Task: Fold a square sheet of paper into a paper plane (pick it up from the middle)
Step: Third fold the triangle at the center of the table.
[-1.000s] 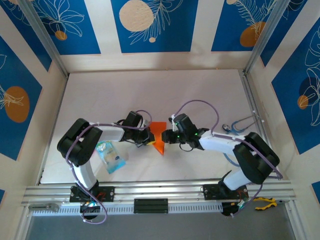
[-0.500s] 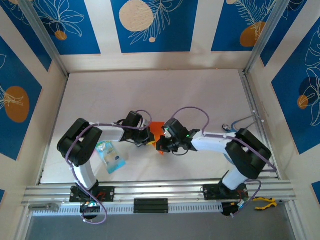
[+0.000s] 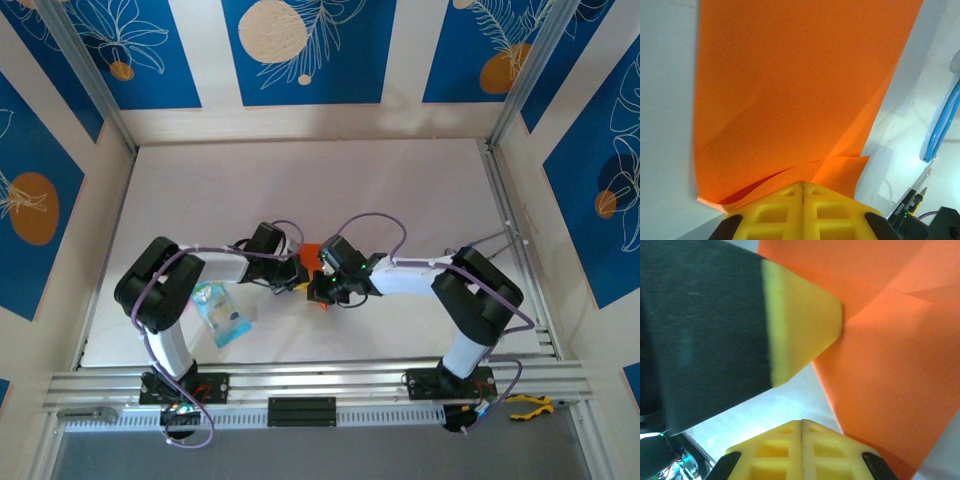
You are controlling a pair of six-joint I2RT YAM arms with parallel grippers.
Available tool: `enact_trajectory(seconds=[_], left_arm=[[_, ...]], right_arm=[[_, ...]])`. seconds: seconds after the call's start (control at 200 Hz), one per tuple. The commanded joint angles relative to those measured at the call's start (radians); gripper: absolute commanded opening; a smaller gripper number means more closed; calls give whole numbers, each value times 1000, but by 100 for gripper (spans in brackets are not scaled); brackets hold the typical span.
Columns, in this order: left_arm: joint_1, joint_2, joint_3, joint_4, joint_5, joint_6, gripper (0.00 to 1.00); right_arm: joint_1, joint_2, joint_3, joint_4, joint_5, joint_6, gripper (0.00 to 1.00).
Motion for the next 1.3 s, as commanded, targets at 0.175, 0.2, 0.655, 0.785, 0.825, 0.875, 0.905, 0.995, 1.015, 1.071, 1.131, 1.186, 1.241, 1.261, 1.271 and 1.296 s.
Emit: enact_trajectory(seconds=[0.175, 0.2, 0.655, 0.785, 0.825, 0.875, 0.905, 0.995, 1.015, 1.071, 1.131, 1.186, 1.241, 1.261, 1.271, 1.296], left_arm=[[-7, 23, 4, -36, -37, 7, 0], [-8, 23, 3, -36, -38, 7, 0], [-8, 32, 4, -41, -44, 11, 0], [-8, 33, 3, -45, -49, 11, 0], [-8, 32, 4, -47, -51, 11, 0], [-8, 34, 5, -49, -51, 11, 0], [-8, 34, 7, -51, -52, 12, 0], [-7, 36, 7, -57, -58, 14, 0], [-8, 36, 7, -58, -58, 14, 0], [-8, 36, 7, -58, -59, 14, 0], [-7, 36, 7, -60, -59, 15, 0], [-8, 36, 5, -60, -60, 14, 0], [-7, 37, 6, -56, -58, 9, 0], [-8, 37, 6, -54, -58, 9, 0], [-7, 37, 6, -54, -59, 8, 0], [-8, 37, 6, -52, -57, 8, 0]], right_arm=[[-9, 31, -6, -22, 5, 15, 3], [-9, 31, -9, -20, 2, 16, 3], [-24, 6, -114, 105, -61, 31, 3], [-24, -4, -149, 140, -74, 32, 4], [-24, -10, -160, 150, -77, 32, 3], [-24, -19, -172, 156, -77, 31, 4], [-24, -25, -181, 156, -75, 31, 4], [-24, -45, -207, 165, -74, 26, 4], [-24, -50, -213, 168, -75, 26, 4], [-24, -62, -232, 177, -75, 26, 4], [-24, -77, -254, 182, -74, 25, 4], [-24, -89, -273, 191, -73, 26, 4], [-24, -101, -296, 199, -74, 27, 4], [-24, -105, -303, 204, -76, 26, 4], [-23, -108, -306, 206, -75, 27, 4], [-24, -113, -316, 212, -76, 30, 4]])
